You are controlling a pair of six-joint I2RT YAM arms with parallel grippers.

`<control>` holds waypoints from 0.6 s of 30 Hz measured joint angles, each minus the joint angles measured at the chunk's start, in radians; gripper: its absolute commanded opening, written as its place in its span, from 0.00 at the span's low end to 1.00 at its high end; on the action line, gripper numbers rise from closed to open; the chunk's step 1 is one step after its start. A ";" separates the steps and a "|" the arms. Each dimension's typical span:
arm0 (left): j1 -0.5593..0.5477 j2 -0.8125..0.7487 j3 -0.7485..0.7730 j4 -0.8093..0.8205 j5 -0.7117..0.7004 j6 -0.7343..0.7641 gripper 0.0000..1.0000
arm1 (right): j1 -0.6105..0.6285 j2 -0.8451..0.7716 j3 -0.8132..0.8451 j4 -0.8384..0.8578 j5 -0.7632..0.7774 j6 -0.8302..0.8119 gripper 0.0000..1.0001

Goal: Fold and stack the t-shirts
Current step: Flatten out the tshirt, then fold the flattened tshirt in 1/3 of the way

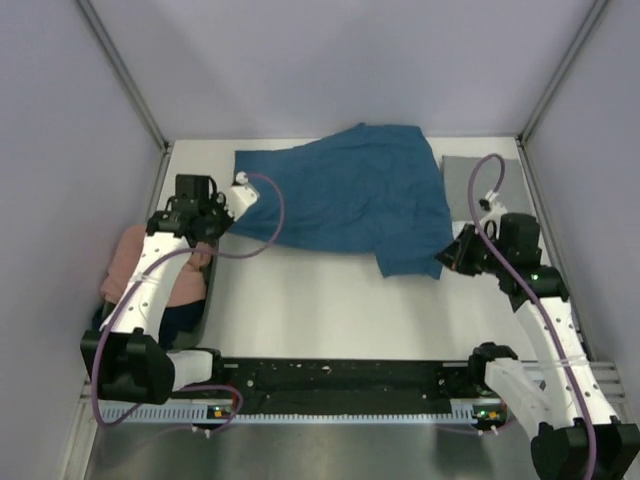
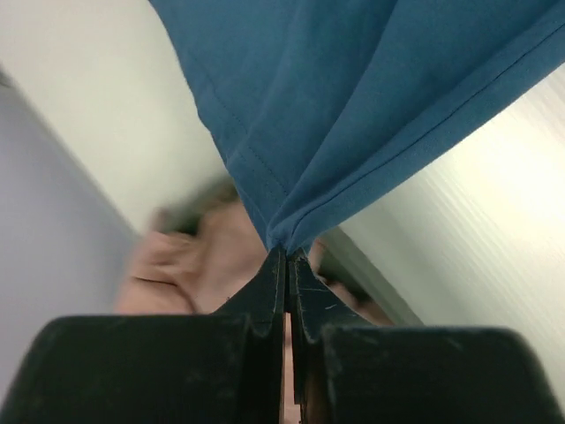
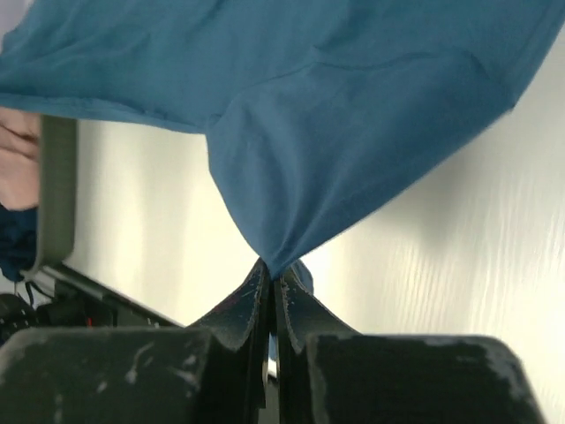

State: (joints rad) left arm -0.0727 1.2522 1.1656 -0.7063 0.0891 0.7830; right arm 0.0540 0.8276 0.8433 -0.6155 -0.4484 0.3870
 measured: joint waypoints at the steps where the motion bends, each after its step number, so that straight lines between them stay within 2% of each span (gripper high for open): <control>1: 0.000 -0.008 -0.053 -0.025 0.000 -0.005 0.00 | 0.004 -0.026 -0.062 -0.019 0.001 0.019 0.00; 5: 0.000 -0.029 -0.236 -0.082 0.001 -0.029 0.00 | 0.010 -0.091 -0.251 -0.075 0.014 0.087 0.00; 8: 0.000 -0.029 -0.292 -0.083 -0.006 -0.044 0.00 | 0.010 -0.068 -0.297 -0.079 0.029 0.114 0.00; 12: 0.000 -0.023 -0.294 -0.035 -0.034 -0.057 0.00 | 0.010 0.059 -0.279 -0.015 0.037 0.121 0.00; 18: 0.000 0.063 -0.265 0.054 -0.108 -0.097 0.00 | 0.010 0.329 -0.092 0.121 0.047 0.046 0.00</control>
State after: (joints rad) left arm -0.0723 1.3151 0.9009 -0.6525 -0.0185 0.6857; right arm 0.0635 1.1568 0.7513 -0.4942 -0.4019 0.4332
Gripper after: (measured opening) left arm 0.010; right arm 0.006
